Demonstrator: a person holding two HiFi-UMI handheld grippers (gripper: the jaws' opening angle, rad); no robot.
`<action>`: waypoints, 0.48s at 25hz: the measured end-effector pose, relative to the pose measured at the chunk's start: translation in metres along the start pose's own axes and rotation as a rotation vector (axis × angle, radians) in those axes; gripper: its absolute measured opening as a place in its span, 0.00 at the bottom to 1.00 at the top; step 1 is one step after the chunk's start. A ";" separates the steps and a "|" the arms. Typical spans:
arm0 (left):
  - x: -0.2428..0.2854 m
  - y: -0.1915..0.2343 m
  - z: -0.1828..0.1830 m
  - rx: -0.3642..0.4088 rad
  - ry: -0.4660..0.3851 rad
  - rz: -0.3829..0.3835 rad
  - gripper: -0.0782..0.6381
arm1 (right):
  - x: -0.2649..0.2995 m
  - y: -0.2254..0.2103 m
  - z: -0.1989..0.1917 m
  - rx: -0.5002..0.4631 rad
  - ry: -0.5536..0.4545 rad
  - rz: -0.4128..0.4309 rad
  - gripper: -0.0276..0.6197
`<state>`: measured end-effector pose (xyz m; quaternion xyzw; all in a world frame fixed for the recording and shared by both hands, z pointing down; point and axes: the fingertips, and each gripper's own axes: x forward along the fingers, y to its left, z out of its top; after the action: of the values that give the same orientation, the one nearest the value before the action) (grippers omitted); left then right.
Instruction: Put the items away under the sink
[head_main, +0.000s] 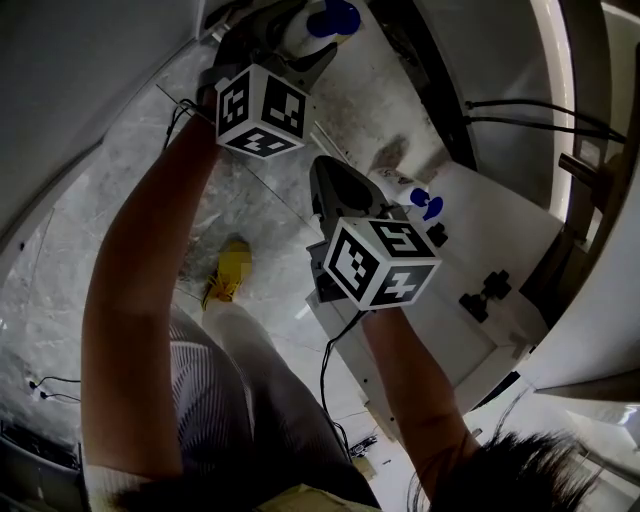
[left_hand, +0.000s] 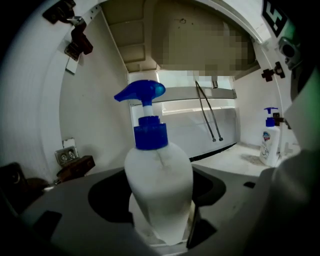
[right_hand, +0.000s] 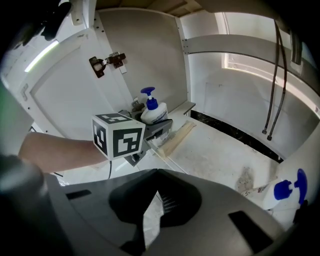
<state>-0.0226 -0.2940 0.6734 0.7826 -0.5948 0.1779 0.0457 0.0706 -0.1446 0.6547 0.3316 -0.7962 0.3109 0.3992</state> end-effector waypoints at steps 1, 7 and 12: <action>-0.002 0.001 0.001 -0.005 -0.003 0.001 0.56 | 0.000 0.002 0.000 0.002 0.000 0.001 0.08; -0.010 0.003 0.006 -0.007 -0.012 0.020 0.58 | -0.006 0.008 0.003 0.011 -0.005 0.003 0.08; -0.016 0.005 0.012 -0.021 -0.021 0.024 0.60 | -0.011 0.008 0.003 0.007 -0.001 -0.007 0.08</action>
<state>-0.0286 -0.2847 0.6559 0.7766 -0.6065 0.1641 0.0456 0.0681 -0.1387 0.6417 0.3362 -0.7942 0.3120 0.3987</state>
